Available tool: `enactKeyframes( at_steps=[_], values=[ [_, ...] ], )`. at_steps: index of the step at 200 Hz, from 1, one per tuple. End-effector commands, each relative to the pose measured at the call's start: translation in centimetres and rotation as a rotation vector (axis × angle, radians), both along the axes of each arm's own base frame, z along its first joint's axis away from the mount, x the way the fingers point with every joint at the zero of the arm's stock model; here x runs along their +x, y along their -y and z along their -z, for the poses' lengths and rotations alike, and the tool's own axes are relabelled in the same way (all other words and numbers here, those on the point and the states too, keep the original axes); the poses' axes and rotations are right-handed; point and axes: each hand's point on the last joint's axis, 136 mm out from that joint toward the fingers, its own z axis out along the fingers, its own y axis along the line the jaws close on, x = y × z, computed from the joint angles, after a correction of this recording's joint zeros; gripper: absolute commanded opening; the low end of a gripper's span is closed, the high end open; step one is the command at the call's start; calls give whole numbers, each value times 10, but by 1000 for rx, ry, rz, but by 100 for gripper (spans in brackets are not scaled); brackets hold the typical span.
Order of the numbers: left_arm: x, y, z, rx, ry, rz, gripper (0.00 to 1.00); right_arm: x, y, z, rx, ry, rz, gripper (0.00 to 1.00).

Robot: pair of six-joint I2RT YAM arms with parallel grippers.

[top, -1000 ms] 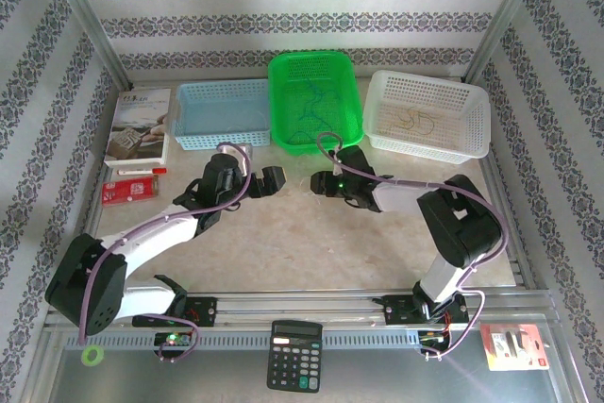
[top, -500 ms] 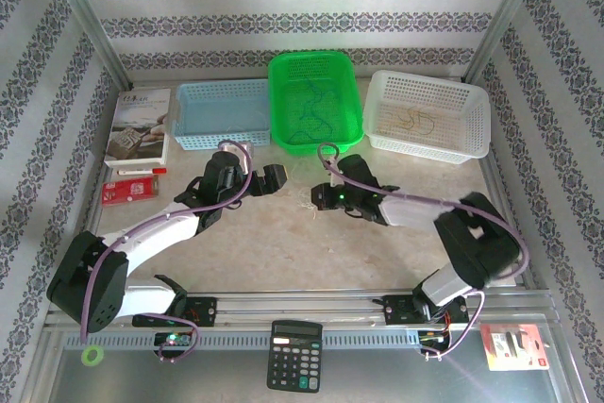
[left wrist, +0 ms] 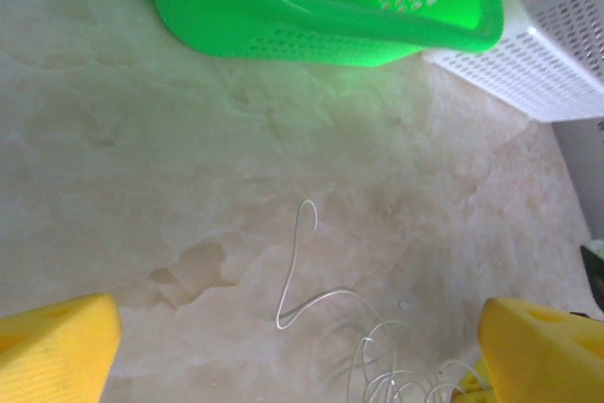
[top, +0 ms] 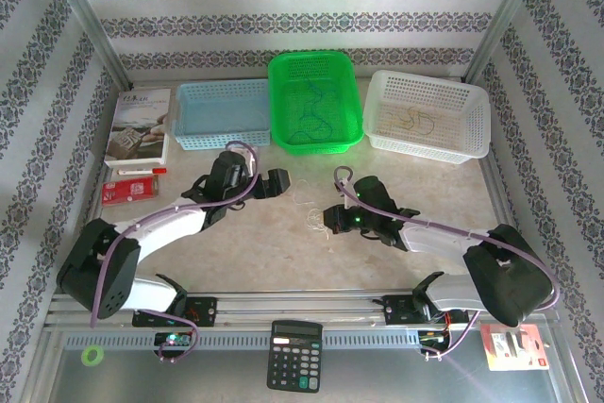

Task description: Untangle the cables

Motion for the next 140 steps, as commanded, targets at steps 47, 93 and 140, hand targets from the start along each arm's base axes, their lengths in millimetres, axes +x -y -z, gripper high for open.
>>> enactKeyframes(
  at_steps=[47, 93, 140],
  values=[
    [15, 25, 20, 228, -65, 162, 78, 4, 7, 10, -30, 17, 31, 0],
    [22, 44, 41, 364, -96, 234, 71, 5, 10, 11, -36, 24, 44, 0],
    [24, 51, 59, 457, -135, 266, 63, 6, 11, 10, -36, 31, 49, 0]
  ],
)
